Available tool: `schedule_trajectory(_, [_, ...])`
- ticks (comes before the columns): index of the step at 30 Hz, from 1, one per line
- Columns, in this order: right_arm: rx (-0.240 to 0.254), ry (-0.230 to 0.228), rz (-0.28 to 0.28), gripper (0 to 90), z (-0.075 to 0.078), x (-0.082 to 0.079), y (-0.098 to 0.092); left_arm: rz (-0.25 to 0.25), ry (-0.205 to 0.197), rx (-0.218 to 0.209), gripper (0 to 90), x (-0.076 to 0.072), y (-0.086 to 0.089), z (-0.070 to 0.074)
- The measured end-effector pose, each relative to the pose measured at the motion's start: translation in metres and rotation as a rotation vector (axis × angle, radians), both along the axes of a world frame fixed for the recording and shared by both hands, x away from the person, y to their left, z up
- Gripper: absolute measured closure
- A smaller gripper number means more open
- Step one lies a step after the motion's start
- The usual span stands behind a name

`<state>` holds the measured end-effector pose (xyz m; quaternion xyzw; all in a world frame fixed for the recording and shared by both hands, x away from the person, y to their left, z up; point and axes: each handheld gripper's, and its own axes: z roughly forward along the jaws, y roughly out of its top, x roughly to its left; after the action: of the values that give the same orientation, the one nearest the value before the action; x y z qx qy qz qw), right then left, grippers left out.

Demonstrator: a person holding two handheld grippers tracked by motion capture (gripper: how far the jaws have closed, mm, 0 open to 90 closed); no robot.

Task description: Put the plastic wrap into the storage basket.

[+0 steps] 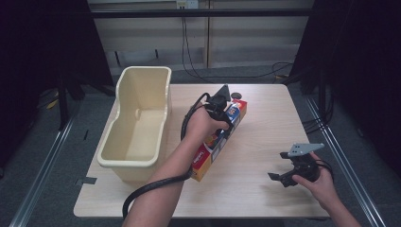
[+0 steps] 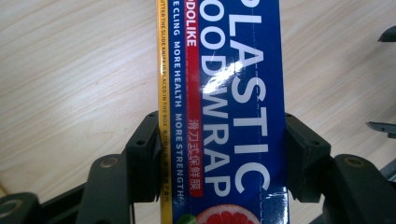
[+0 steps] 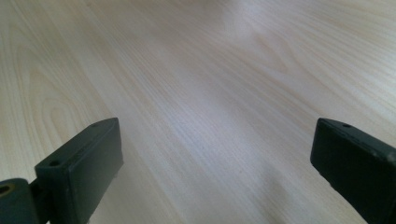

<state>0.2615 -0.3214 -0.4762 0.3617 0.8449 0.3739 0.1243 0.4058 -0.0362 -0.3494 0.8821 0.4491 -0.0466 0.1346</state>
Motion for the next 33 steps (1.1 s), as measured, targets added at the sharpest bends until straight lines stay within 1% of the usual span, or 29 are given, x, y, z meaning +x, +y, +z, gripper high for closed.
schedule_trajectory(1, [0.009, 0.001, 0.002, 2.1, 0.000, 0.001, 0.000, -0.001, -0.002, 0.007, 40.7, 0.000, 0.002, 0.002])
schedule_trajectory(2, [0.010, 0.006, -0.002, 1.9, 0.000, 0.001, -0.001, 0.016, -0.001, 0.016, 40.7, 0.000, 0.005, 0.008])
schedule_trajectory(4, [0.013, 0.005, -0.007, 2.0, -0.001, 0.001, -0.002, 0.019, 0.001, 0.019, 40.7, 0.001, 0.007, 0.010])
schedule_trajectory(6, [0.015, 0.009, -0.001, 2.0, -0.002, 0.000, -0.002, 0.026, 0.000, 0.014, 40.7, 0.001, 0.011, 0.016])
schedule_trajectory(7, [0.013, 0.005, -0.002, 2.1, -0.002, 0.000, -0.002, 0.026, 0.000, 0.014, 40.7, 0.001, 0.011, 0.016])
schedule_trajectory(8, [0.019, 0.003, -0.001, 1.9, -0.001, 0.000, -0.002, 0.025, 0.007, 0.010, 40.7, 0.002, 0.016, 0.021])
schedule_trajectory(11, [0.016, -0.001, -0.002, 1.9, -0.002, 0.000, -0.002, 0.039, 0.005, 0.006, 40.7, 0.002, 0.020, 0.027])
schedule_trajectory(14, [0.015, 0.007, 0.008, 2.0, -0.002, 0.000, 0.000, 0.042, 0.007, 0.003, 40.7, 0.002, 0.025, 0.033])
schedule_trajectory(15, [0.014, 0.006, 0.009, 2.0, -0.003, 0.000, 0.000, 0.048, 0.011, 0.000, 40.7, 0.002, 0.026, 0.034])
schedule_trajectory(16, [0.012, 0.004, 0.010, 2.0, -0.002, 0.000, 0.001, 0.044, 0.009, 0.000, 40.7, 0.002, 0.028, 0.036])
schedule_trajectory(18, [0.005, 0.002, 0.009, 2.0, -0.002, -0.001, 0.002, 0.061, 0.007, -0.008, 40.7, 0.002, 0.030, 0.039])
schedule_trajectory(20, [0.005, 0.001, 0.009, 2.0, -0.002, 0.000, 0.002, 0.071, 0.010, -0.002, 40.8, 0.001, 0.032, 0.043])
schedule_trajectory(21, [0.004, 0.002, 0.008, 2.0, -0.002, 0.000, 0.002, 0.057, 0.007, 0.002, 40.7, 0.002, 0.034, 0.045])
schedule_trajectory(22, [0.004, 0.002, 0.008, 2.0, -0.002, 0.000, 0.002, 0.057, 0.007, 0.002, 40.7, 0.002, 0.034, 0.045])
schedule_trajectory(23, [0.003, 0.002, 0.013, 2.0, -0.002, 0.000, 0.002, 0.065, 0.017, -0.001, 40.7, 0.002, 0.036, 0.047])
schedule_trajectory(24, [0.003, 0.002, 0.013, 2.0, -0.002, 0.000, 0.002, 0.076, 0.017, -0.007, 40.7, 0.001, 0.037, 0.048])
schedule_trajectory(25, [0.003, -0.003, 0.013, 2.0, -0.002, 0.000, 0.003, 0.074, 0.015, 0.004, 40.7, 0.001, 0.039, 0.051])
schedule_trajectory(26, [0.005, 0.000, 0.014, 2.0, -0.002, 0.000, 0.003, 0.075, 0.012, -0.003, 40.8, 0.002, 0.040, 0.052])
schedule_trajectory(28, [0.004, -0.008, 0.014, 2.0, -0.001, 0.000, 0.003, 0.080, 0.009, 0.009, 40.7, 0.002, 0.043, 0.054])
schedule_trajectory(30, [0.004, -0.005, 0.012, 2.0, -0.001, -0.001, 0.003, 0.080, 0.013, 0.001, 40.8, 0.002, 0.045, 0.056])
schedule_trajectory(31, [-0.009, -0.006, 0.011, 2.0, -0.002, -0.001, 0.003, 0.084, 0.018, 0.000, 40.7, 0.002, 0.046, 0.057])
schedule_trajectory(33, [-0.008, -0.005, 0.020, 2.0, -0.002, 0.000, 0.004, 0.088, 0.017, -0.011, 40.7, 0.002, 0.050, 0.061])
